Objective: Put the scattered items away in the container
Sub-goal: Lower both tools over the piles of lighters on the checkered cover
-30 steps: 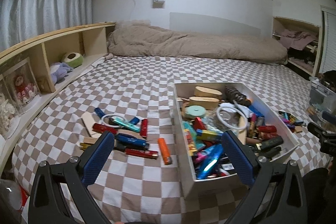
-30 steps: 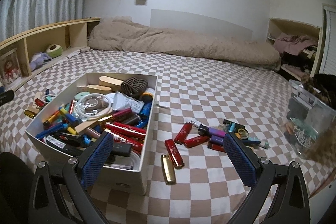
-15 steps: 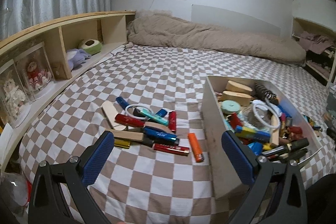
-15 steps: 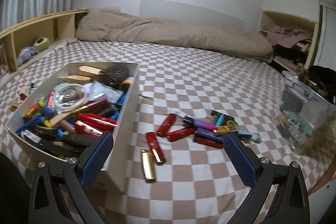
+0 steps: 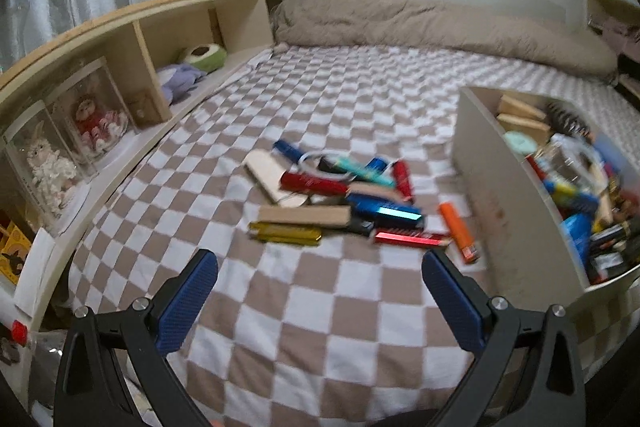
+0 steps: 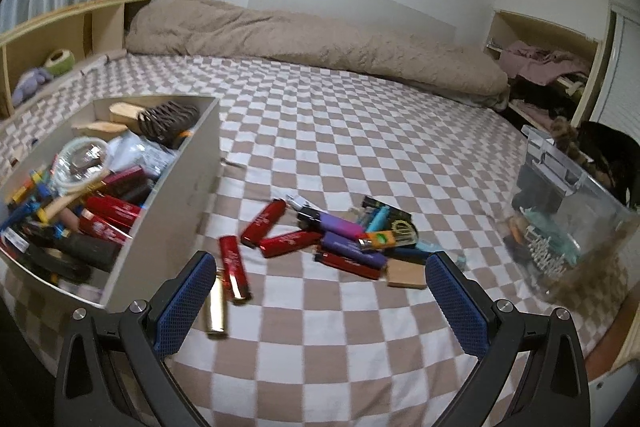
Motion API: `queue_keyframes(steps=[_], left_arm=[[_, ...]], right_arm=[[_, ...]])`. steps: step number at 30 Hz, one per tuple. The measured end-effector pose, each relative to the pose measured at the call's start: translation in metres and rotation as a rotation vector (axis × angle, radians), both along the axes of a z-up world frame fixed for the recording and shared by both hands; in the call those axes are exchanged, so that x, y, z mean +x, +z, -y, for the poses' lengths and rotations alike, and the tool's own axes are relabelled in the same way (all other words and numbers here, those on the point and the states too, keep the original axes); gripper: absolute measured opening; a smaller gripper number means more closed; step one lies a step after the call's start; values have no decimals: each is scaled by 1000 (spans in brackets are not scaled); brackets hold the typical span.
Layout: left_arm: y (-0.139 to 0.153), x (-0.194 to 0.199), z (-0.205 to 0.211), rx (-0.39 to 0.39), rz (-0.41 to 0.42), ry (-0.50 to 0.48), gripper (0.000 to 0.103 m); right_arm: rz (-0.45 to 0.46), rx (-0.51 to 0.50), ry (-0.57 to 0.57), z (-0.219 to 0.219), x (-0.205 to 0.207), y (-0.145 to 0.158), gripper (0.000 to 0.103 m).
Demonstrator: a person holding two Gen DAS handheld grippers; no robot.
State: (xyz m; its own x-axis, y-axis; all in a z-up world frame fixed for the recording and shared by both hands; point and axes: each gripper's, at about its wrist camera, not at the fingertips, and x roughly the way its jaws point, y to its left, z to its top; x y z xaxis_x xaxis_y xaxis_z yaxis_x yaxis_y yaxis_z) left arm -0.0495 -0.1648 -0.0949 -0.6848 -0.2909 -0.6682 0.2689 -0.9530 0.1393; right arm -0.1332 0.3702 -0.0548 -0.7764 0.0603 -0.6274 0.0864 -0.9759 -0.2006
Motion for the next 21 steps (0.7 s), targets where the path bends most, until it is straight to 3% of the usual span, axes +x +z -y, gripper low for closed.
queue_keyframes(steps=[9,14,21], left_arm=[[-34,-8,26,54,101,8,103],[-56,-13,39,75,156,26,103],[-82,-20,45,63,205,35,103]], right_arm=[[167,88,67,-20,-25,-38,103],[235,58,104,-37,-31,-58,103],[275,-26,27,-68,-44,-86,103]])
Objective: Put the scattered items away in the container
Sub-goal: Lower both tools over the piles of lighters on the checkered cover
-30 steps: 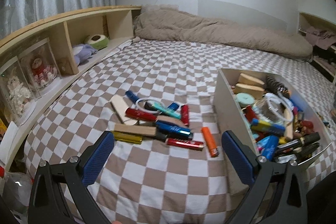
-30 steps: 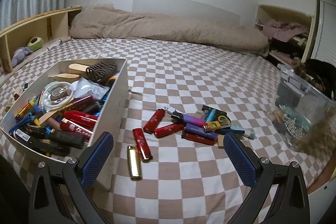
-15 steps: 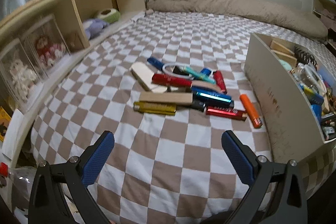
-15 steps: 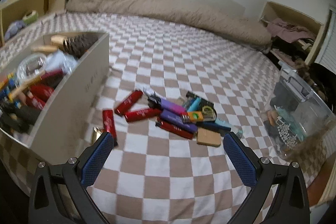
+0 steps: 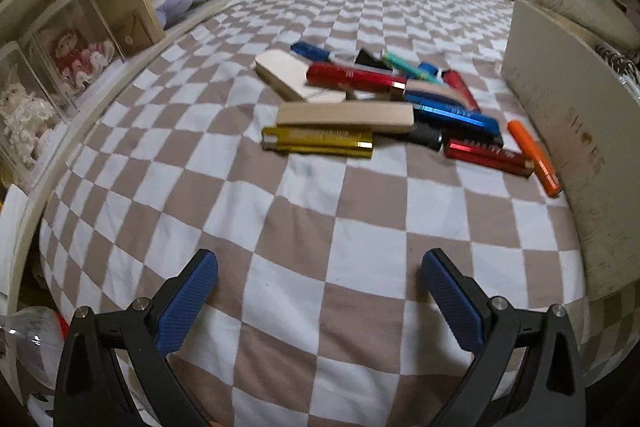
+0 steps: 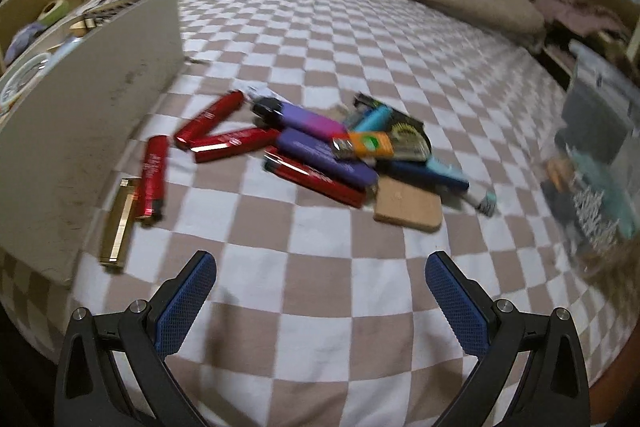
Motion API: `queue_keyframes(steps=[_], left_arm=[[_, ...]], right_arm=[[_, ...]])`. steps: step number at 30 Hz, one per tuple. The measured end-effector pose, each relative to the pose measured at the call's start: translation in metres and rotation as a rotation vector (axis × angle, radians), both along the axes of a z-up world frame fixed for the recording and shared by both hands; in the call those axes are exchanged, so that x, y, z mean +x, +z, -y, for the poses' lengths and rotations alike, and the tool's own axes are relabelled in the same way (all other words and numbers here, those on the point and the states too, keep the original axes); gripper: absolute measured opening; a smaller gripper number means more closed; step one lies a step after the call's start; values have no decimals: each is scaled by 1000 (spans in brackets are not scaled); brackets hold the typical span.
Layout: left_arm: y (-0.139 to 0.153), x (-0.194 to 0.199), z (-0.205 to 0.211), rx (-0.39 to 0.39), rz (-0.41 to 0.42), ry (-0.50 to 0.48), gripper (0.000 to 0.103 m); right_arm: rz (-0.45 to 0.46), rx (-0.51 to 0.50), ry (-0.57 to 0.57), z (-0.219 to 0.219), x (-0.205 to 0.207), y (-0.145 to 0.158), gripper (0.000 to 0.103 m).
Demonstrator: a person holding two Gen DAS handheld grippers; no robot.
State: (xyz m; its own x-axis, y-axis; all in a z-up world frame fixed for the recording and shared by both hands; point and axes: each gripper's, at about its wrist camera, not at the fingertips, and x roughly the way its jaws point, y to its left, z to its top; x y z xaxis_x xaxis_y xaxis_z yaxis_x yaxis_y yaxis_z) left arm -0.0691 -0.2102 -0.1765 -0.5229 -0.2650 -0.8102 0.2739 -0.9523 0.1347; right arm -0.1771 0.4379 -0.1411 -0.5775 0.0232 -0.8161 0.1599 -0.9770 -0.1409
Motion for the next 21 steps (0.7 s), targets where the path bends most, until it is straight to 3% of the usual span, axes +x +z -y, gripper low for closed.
queue_keyframes(steps=[5,12,21], left_arm=[[-4,-4,7,43,-15,25,103],[-10,-12,4,-9,-35,1,103],[-13,-43,10,-22,-47,-51,103]], right_arm=[[44,-46,-26,-8,-3,-17,103],[56,-90,-31,-12,-2,-23,103],[28,-39,35,0,-6,-31,103]])
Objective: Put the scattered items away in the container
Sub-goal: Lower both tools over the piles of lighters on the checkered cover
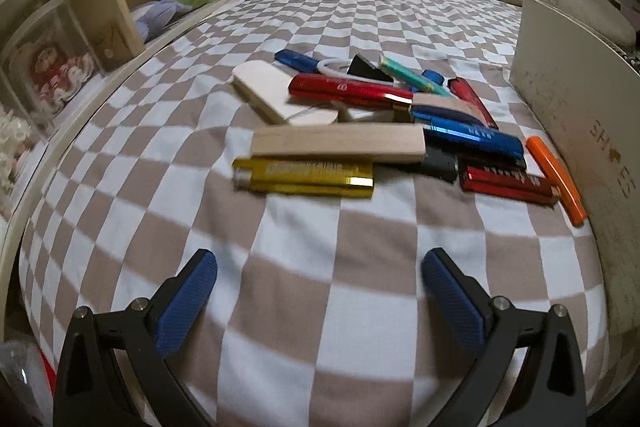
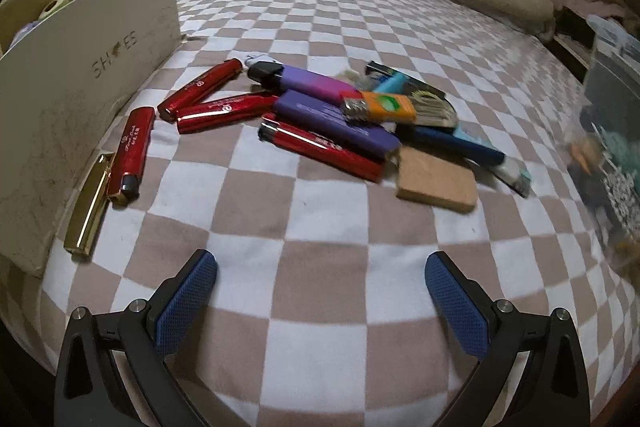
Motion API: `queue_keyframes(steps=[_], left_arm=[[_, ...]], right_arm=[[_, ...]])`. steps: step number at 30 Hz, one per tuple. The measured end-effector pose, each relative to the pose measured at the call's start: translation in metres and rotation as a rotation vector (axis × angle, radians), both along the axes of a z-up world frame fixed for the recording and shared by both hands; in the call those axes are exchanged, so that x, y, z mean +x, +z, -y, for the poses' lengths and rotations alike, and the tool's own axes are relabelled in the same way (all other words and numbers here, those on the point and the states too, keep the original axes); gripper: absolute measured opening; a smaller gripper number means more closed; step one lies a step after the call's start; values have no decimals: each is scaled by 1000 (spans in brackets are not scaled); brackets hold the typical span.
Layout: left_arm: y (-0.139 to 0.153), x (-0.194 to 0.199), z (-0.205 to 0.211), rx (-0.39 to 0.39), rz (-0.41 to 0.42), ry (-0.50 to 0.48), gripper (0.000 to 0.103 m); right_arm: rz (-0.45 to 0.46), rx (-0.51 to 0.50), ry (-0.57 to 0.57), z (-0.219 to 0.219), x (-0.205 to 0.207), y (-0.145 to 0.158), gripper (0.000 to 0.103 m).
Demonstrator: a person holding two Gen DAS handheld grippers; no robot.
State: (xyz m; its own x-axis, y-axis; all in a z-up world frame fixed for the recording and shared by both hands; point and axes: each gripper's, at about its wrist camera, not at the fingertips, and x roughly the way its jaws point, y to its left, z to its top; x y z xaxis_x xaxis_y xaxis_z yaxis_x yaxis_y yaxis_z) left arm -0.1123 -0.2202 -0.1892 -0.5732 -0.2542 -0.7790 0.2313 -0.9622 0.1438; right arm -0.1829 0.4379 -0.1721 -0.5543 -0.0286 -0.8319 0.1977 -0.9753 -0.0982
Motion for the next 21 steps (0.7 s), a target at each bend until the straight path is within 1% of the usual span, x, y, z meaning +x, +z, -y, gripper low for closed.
queue_keyframes(steps=[3,7,12,17,21], left_arm=[[-1,-13,3,9,2,-11,103],[-2,-27,11,29,-8,-9,103],[-2,-31,15,50,-15,-13,103],[0,-35,25,83,-27,7,103],[0,-34,25,77,-36,-1,103]], right_arm=[[41,-38,-12,-3,-12,-1,103],[57,-12,-26,7,-26,-3,103],[78,-2,-41,13,-42,-4,103],[67,-36,-55,16,-56,-5,103],[51,-52,-74,17,-58,-4,103]])
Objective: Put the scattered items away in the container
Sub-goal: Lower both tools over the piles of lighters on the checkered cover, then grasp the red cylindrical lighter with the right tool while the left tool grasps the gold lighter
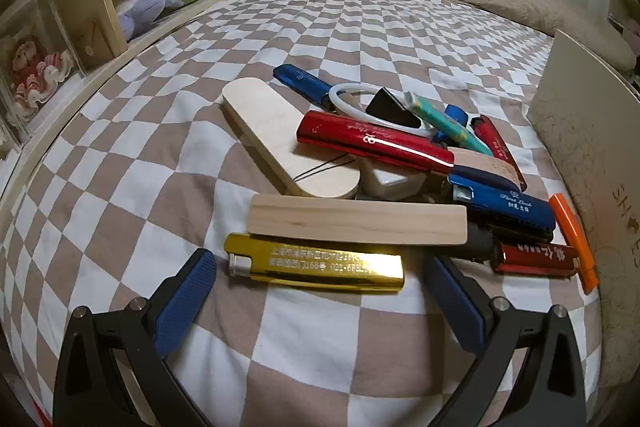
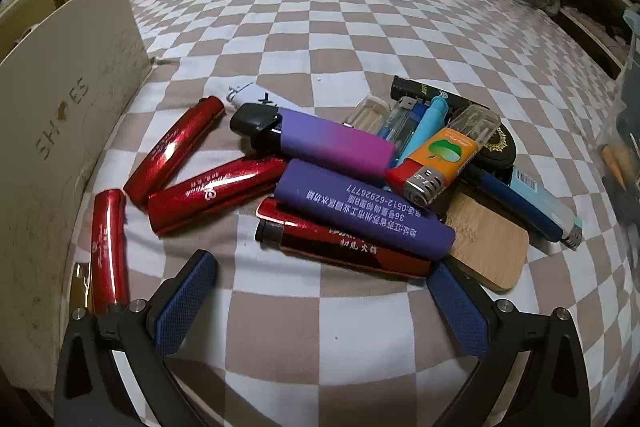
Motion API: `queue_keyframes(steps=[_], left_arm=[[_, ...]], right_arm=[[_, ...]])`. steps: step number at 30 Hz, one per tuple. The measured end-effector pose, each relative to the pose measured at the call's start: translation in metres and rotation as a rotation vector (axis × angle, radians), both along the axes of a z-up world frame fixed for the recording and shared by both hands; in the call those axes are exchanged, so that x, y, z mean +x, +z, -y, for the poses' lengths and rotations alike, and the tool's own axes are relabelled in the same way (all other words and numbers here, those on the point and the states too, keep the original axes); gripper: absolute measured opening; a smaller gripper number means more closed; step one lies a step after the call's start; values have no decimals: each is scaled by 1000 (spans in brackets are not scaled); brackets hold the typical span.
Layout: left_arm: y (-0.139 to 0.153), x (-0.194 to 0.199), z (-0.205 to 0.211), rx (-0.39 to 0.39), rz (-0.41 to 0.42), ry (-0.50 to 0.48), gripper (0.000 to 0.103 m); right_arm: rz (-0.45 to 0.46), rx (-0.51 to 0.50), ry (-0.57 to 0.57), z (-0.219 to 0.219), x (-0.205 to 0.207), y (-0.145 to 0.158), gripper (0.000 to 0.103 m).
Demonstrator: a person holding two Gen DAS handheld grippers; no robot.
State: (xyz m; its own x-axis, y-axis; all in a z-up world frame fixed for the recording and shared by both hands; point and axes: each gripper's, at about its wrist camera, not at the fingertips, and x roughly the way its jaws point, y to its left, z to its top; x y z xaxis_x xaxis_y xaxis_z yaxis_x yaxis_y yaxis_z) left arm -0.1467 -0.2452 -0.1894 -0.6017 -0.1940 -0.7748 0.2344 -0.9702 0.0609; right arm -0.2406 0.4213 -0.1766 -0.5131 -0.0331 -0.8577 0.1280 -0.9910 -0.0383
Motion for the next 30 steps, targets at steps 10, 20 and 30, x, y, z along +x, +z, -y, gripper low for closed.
queue_keyframes(steps=[10,20,30], left_arm=[[-1,6,1,-10,-57,-4,103],[1,15,4,0,-115,12,88],[2,16,3,-12,-122,13,81]], right_arm=[[-20,-3,-45,1,-4,3,103],[-60,-50,-81,-8,-3,9,83],[-102,15,-28,2,9,17,83]])
